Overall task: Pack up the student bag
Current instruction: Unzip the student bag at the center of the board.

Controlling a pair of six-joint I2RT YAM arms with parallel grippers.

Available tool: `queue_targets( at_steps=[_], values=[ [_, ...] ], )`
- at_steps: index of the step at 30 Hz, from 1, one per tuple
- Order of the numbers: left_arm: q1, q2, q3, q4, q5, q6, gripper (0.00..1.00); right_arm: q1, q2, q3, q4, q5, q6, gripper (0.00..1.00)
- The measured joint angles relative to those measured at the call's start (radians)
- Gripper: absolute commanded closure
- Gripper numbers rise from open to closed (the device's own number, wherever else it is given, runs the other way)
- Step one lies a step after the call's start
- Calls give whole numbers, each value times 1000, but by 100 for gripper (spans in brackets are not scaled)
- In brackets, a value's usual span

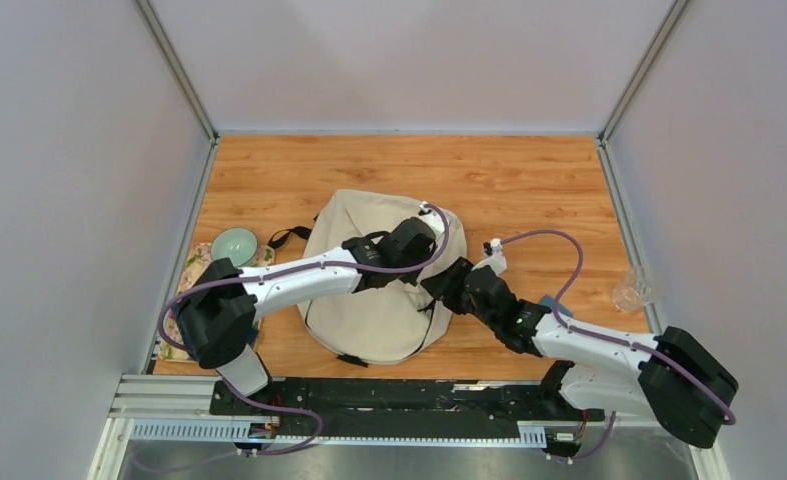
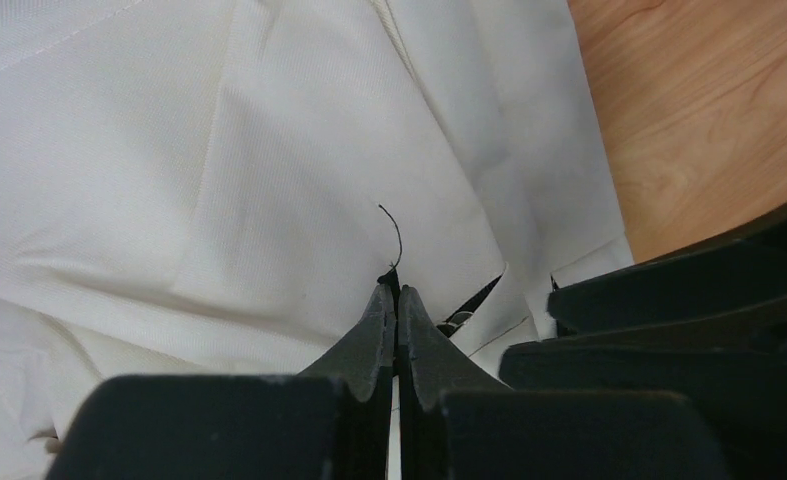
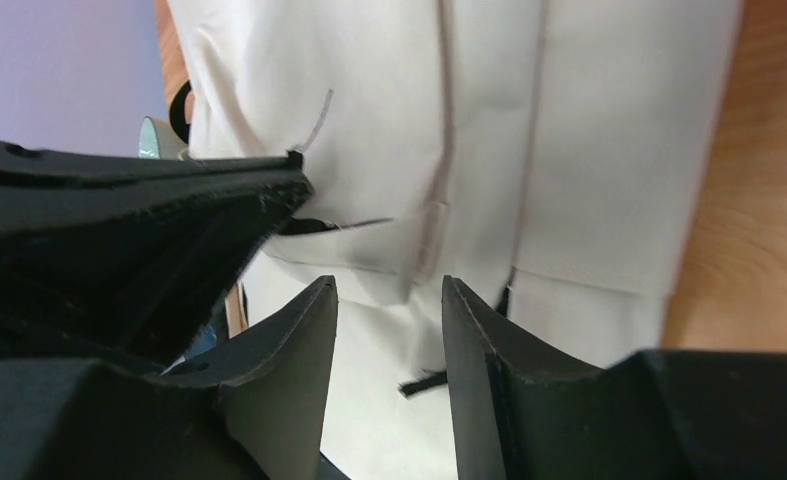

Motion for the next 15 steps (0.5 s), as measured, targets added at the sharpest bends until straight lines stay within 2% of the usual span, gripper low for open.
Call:
queue_targets(
  at_steps=[6,8,9,11,13,15],
  values=[
    [8,-32,-27,15,17,-10,100,-30,134,40,114,-64,-6,54],
    [13,-42,-34,16,24,-11,100,-35,154,40,129,-78,-6,57],
    [15,-44,-36,16,27,-12,100,-36,157,40,133,-82,-6,60],
    [20,-47,-39,17,32,-14,100,-36,159,40,138,-87,-6,75],
    [25,-47,-39,17,35,-16,100,-36,159,40,139,-90,-8,97],
    [26,-48,-41,17,37,-19,100,-38,159,40,143,-90,-2,100]
  ],
)
